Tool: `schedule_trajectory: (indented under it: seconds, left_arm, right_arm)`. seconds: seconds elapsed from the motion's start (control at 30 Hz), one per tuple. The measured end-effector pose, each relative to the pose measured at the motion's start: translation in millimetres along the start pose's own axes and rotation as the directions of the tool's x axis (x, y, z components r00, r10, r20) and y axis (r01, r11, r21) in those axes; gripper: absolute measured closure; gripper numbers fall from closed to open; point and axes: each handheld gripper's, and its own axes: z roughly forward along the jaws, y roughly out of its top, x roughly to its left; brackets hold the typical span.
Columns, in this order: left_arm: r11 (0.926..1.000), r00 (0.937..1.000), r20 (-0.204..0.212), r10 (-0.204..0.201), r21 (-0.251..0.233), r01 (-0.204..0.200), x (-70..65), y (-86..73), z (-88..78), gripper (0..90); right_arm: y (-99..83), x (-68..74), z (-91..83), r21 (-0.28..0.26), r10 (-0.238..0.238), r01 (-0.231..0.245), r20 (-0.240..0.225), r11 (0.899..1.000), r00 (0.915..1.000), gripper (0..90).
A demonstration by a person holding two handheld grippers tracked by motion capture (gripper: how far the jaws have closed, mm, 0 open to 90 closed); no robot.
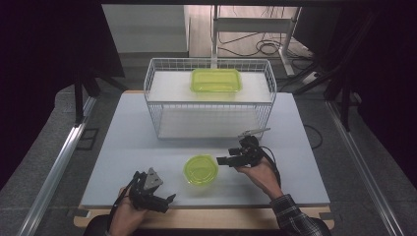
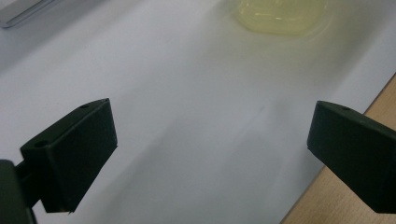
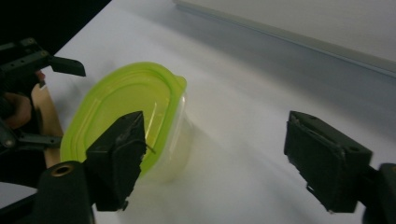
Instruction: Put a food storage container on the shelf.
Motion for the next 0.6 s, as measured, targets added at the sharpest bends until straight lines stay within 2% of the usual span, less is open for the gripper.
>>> schedule_trajectory:
  seconds: [0.1, 0.13, 0.2, 0.37, 0.5, 0.53, 0.57, 0.6]
  left_arm:
    - [1.0, 1.0, 0.0, 0.007, 0.003, -0.007, -0.5, 0.0, 0.1, 1.4]
    - [1.0, 1.0, 0.001, 0.007, 0.003, -0.007, -0.5, 0.1, 0.1, 1.5]
    - [1.0, 1.0, 0.002, 0.008, 0.004, -0.008, -0.6, -0.1, 0.4, 1.5]
    - [0.9999, 0.9999, 0.003, 0.012, 0.008, -0.012, -1.1, -0.1, 0.9, 1.7]
    - [0.9998, 0.9999, 0.004, 0.017, 0.012, -0.017, -1.6, -0.1, 1.4, 1.7]
    - [0.9998, 0.9998, 0.005, 0.017, 0.011, -0.017, -1.8, -0.1, 1.4, 1.7]
    - [0.9998, 0.9998, 0.005, 0.018, 0.011, -0.018, -1.9, -0.1, 1.4, 1.7]
    - [0.9997, 0.9998, 0.005, 0.019, 0.011, -0.02, -1.9, 0.0, 1.5, 1.7]
  right_arm:
    - [2.0, -1.8, 4.1, 0.008, 0.009, -0.008, -0.018, 1.0, 0.9998, 29.3]
    - [3.3, -4.3, 7.6, 0.015, 0.021, -0.021, -0.043, 1.0, 0.9988, 34.0]
    - [4.0, -5.8, 11.1, 0.025, 0.042, -0.04, -0.074, 0.999, 0.9964, 37.8]
    - [5.0, -6.7, 18.4, 0.045, 0.062, -0.057, -0.118, 0.997, 0.991, 45.8]
    - [6.7, -8.6, 24.7, 0.066, 0.095, -0.085, -0.16, 0.994, 0.9825, 53.0]
    - [7.5, -9.1, 28.0, 0.083, 0.121, -0.108, -0.183, 0.991, 0.9756, 57.0]
    - [7.5, -9.1, 28.0, 0.083, 0.121, -0.108, -0.183, 0.991, 0.9756, 57.0]
    - [7.9, -9.3, 30.0, 0.09, 0.13, -0.114, -0.198, 0.989, 0.9715, 58.7]
